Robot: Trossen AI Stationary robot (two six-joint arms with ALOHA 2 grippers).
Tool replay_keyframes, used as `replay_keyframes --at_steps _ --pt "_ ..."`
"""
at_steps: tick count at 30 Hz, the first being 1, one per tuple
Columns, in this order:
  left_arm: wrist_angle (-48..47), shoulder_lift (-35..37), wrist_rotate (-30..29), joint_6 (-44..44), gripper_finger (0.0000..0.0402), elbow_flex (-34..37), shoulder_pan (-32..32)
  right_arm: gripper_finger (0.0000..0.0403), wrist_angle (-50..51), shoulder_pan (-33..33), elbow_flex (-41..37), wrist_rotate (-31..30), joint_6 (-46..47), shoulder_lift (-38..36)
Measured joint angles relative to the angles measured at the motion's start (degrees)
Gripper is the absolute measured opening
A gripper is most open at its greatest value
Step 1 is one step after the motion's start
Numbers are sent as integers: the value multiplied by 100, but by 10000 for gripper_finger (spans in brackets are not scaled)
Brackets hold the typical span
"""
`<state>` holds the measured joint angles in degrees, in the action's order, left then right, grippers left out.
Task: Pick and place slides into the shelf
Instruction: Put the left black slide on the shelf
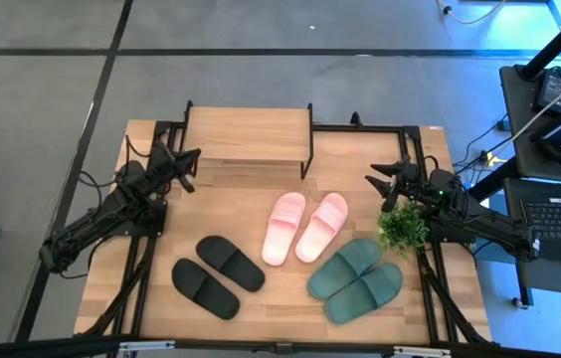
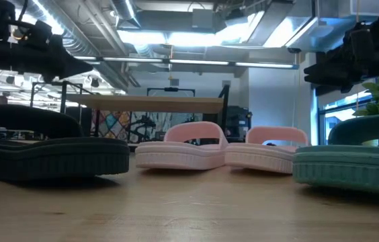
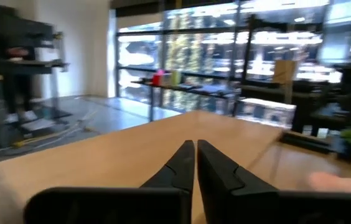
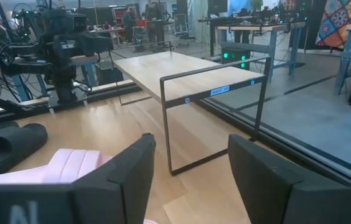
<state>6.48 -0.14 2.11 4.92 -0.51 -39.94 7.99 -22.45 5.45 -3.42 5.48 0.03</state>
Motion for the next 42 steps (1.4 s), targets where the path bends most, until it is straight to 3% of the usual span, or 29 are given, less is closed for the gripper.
replay_keyframes --at_steps 3,8,14,18,22,27,30,34,37,42 --pt "85 0 352 139 51 0 0 206 0 0 0 0 2 0" --pt "72 0 298 98 102 0 -6 206 0 1 0 -1 -4 0" --pt "53 0 -772 96 128 0 -7 206 3 1 0 -3 0 0" --pt "70 0 -901 180 130 0 0 206 3 1 0 -3 2 0" --pt "420 -1 -413 965 130 2 0 206 3 1 0 -5 2 0" --pt "1703 -2 703 1273 130 -57 5 206 5 0 0 -4 4 2" --pt "2183 -1 795 1252 130 -405 63 206 5 1 0 -5 4 2" --pt "2192 -2 914 941 130 -1024 194 206 7 1 0 -6 4 2" --pt "2183 -35 1362 735 130 -1456 302 206 15 1 0 -76 4 7" --pt "2115 -396 2012 668 130 -2111 473 206 25 -1 0 -683 7 9"
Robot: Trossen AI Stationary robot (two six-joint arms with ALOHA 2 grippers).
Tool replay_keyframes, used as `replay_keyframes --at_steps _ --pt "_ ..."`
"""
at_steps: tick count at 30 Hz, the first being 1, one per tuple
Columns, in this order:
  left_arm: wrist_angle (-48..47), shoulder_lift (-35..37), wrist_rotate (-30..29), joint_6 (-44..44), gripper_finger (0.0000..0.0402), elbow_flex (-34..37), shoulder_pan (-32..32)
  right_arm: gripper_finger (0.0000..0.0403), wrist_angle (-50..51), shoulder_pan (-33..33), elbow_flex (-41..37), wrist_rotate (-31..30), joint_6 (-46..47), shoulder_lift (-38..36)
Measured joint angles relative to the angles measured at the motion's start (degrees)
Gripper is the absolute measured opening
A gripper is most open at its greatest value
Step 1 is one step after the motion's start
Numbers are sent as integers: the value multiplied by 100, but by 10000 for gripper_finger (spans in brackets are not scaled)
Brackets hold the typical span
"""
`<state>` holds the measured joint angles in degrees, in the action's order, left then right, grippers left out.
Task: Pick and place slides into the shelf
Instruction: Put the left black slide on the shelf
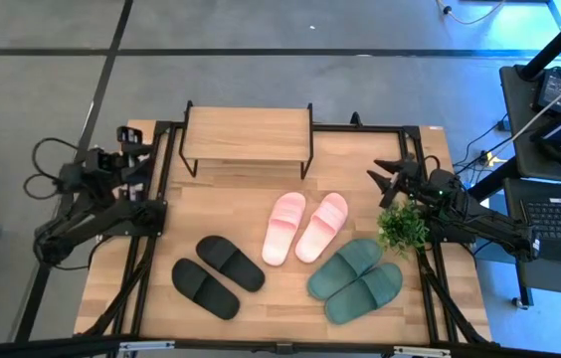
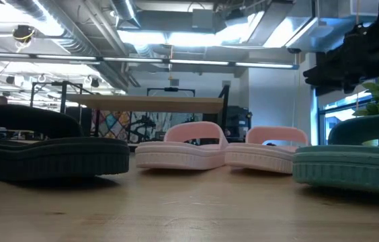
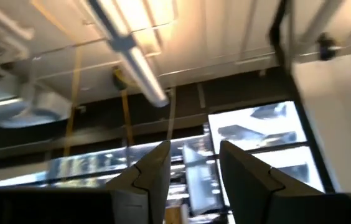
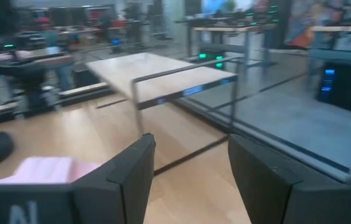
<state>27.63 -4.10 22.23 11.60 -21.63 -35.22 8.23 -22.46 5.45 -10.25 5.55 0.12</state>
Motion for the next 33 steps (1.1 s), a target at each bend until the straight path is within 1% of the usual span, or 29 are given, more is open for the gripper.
replay_keyframes --at_steps 4,7,10,12,15,17,19,23,25,29,33 --pt "-589 -749 399 -17 130 -575 121 206 0 0 0 -314 -1 0" --pt "-1084 -1460 621 -22 130 -1049 263 206 0 2 0 -334 -1 0" --pt "-1794 -2155 827 -142 130 -1562 497 206 0 2 0 -336 -1 0" --pt "-2421 -2566 854 -425 130 -1959 733 206 0 0 0 -336 -1 2" --pt "-3374 -3130 685 -778 130 -2567 1191 206 1 1 0 -334 20 2" --pt "-3897 -3498 474 -873 130 -2989 1559 206 23 1 0 -334 22 2" --pt "-4384 -3863 114 -879 130 -3412 1995 206 94 0 0 -334 -7 3" --pt "-5232 -4643 -874 -746 130 -4167 2953 206 146 1 0 -331 -12 4" --pt "-5427 -5023 -1310 -635 130 -4428 3366 206 187 1 0 -331 -12 4" --pt "-5924 -5740 -1984 -83 130 -4919 4036 206 318 0 0 -329 10 4" --pt "-7152 -6490 -2563 933 130 -5423 4570 206 411 2 0 -329 -1 4"
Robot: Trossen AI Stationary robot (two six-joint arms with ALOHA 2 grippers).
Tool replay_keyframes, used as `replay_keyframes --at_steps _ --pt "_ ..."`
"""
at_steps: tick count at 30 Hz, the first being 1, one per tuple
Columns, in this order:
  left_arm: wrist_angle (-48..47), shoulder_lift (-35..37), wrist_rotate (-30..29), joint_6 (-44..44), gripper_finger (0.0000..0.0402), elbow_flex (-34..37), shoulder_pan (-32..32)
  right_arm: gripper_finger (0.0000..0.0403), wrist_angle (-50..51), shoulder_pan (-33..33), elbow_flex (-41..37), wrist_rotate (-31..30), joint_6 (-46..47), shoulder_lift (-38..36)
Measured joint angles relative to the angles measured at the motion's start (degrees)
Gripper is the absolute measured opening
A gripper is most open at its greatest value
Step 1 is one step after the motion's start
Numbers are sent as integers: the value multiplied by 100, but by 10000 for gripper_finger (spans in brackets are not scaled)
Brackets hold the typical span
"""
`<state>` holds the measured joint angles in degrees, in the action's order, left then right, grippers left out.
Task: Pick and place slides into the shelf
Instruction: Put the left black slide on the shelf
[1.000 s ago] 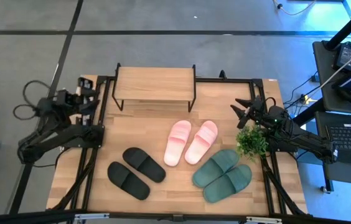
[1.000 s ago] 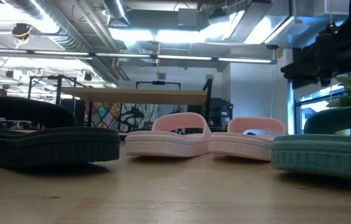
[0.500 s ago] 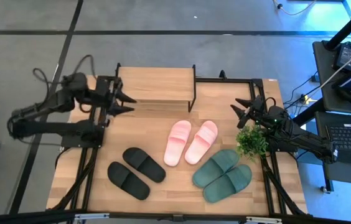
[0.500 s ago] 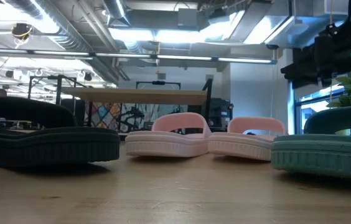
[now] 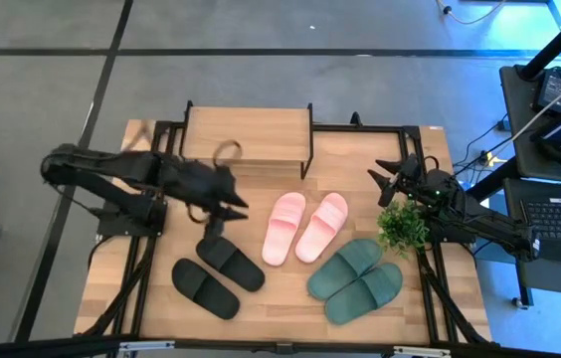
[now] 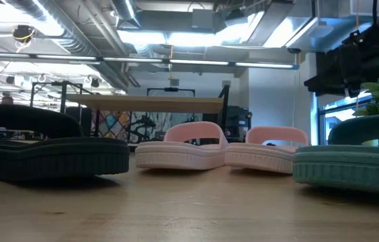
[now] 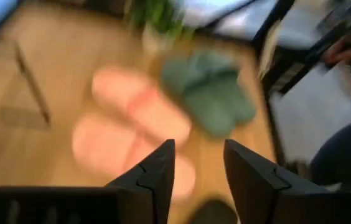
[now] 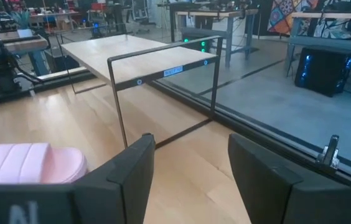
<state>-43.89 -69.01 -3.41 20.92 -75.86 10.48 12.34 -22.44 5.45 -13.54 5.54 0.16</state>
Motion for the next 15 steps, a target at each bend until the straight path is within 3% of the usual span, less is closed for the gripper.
replay_keyframes --at_steps 6,15 --pt "-1683 -1139 -19 1538 130 -523 635 206 -2 0 0 0 -220 0" --pt "-2868 -2593 545 2864 130 -1363 1278 206 -2 -2 0 2 -317 0"
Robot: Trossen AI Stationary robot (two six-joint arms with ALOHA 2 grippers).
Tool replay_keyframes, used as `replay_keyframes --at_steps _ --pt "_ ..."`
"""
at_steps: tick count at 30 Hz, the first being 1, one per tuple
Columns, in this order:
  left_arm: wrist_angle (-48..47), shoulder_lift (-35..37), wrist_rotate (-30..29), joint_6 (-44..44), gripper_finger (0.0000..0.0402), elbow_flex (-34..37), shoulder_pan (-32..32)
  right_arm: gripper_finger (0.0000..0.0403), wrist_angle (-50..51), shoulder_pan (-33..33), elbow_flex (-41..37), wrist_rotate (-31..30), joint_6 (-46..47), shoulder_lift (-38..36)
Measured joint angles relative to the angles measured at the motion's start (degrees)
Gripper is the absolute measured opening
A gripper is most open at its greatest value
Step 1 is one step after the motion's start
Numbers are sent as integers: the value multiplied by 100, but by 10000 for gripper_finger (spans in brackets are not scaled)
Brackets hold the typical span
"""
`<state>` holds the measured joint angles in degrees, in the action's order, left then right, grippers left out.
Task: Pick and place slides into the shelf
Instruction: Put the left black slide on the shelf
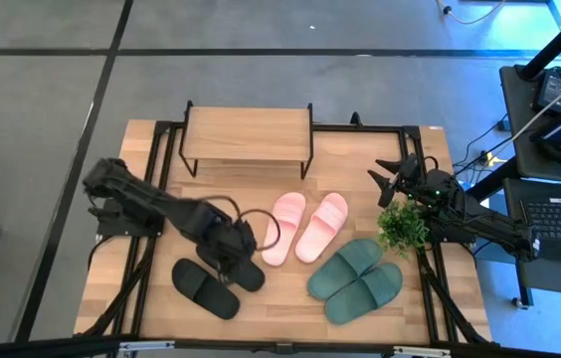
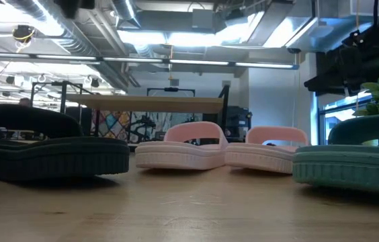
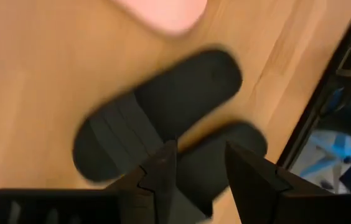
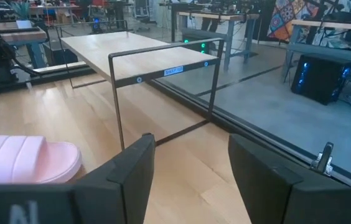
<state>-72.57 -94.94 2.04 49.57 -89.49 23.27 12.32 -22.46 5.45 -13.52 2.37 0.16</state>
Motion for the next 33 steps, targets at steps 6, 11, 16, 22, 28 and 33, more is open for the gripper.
replay_keyframes --at_steps 6,11,16,22,28,33 --pt "-1402 -905 918 1066 130 -775 276 206 0 2 0 0 -4 0" --pt "-1685 -1434 1377 1710 130 -1169 459 206 0 0 0 0 -7 0" --pt "-1743 -1834 1546 2089 130 -1283 547 206 29 0 0 -1 -5 0" --pt "-1744 -2175 1555 2255 130 -1283 652 206 44 0 0 0 -5 0" --pt "-1744 -2389 1226 2611 130 -1285 695 206 44 2 0 -2 -10 7" --pt "-1744 -2603 1161 2659 130 -1283 708 206 60 1 0 -2 -149 9"
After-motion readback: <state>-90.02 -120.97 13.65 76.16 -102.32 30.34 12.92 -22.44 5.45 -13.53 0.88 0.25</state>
